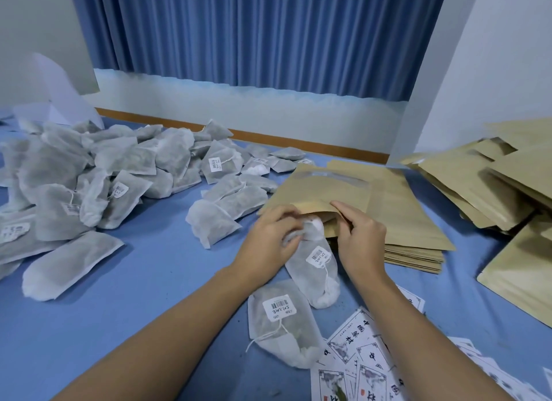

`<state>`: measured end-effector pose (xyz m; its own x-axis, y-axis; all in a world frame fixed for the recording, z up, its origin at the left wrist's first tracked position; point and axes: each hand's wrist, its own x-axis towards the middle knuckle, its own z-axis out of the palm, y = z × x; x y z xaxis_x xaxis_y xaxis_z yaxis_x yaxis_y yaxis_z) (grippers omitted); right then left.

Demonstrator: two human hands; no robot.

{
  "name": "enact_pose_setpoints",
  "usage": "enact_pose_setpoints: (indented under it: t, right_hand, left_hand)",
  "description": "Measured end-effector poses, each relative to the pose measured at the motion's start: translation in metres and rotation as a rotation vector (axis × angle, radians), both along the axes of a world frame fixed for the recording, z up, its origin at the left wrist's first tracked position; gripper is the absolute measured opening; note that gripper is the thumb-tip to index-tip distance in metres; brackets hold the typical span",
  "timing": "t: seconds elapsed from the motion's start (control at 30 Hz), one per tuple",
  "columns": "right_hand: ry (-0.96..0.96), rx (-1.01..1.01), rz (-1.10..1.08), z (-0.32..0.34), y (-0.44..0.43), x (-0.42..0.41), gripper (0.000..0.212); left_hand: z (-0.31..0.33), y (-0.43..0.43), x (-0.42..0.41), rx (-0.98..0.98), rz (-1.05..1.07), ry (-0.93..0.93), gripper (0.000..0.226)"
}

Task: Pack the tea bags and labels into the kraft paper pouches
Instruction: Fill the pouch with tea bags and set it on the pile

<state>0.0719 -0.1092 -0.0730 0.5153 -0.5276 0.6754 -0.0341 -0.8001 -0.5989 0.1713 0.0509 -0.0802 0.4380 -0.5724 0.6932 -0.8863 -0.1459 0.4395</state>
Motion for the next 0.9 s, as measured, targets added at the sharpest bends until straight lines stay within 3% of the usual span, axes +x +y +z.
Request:
enact_pose_setpoints:
  t: [0.1, 0.2, 0.43, 0.7, 0.8, 0.9]
  right_hand:
    - [0.003, 0.018, 0.003, -0.001, -0.001, 0.000, 0.036]
    - [0.001, 0.024, 0.000, -0.002, -0.001, 0.001, 0.038]
    - [-0.034, 0.051, -0.047, -0.004, -0.008, 0.001, 0.036]
    - [-0.045, 0.136, -0.023, -0.002, -0.004, 0.000, 0.029]
    - [-0.072, 0.144, -0.003, 0.000, -0.002, -0.001, 0.029]
    - [-0.089, 0.166, 0.067, 0.001, 0.001, -0.001, 0.030]
  left_hand:
    - [0.000, -0.001, -0.003, 0.115, 0.215, -0.014, 0.013]
    - [0.001, 0.000, -0.004, 0.247, 0.324, 0.140, 0.024]
    - [0.002, 0.004, -0.002, 0.213, 0.034, 0.286, 0.065]
    - [0.006, 0.003, 0.006, 0.100, -0.013, 0.150, 0.059]
    - [0.013, -0.003, 0.006, 0.188, -0.011, 0.050, 0.068]
    - [0.016, -0.022, 0.003, 0.398, -0.084, -0.059, 0.054]
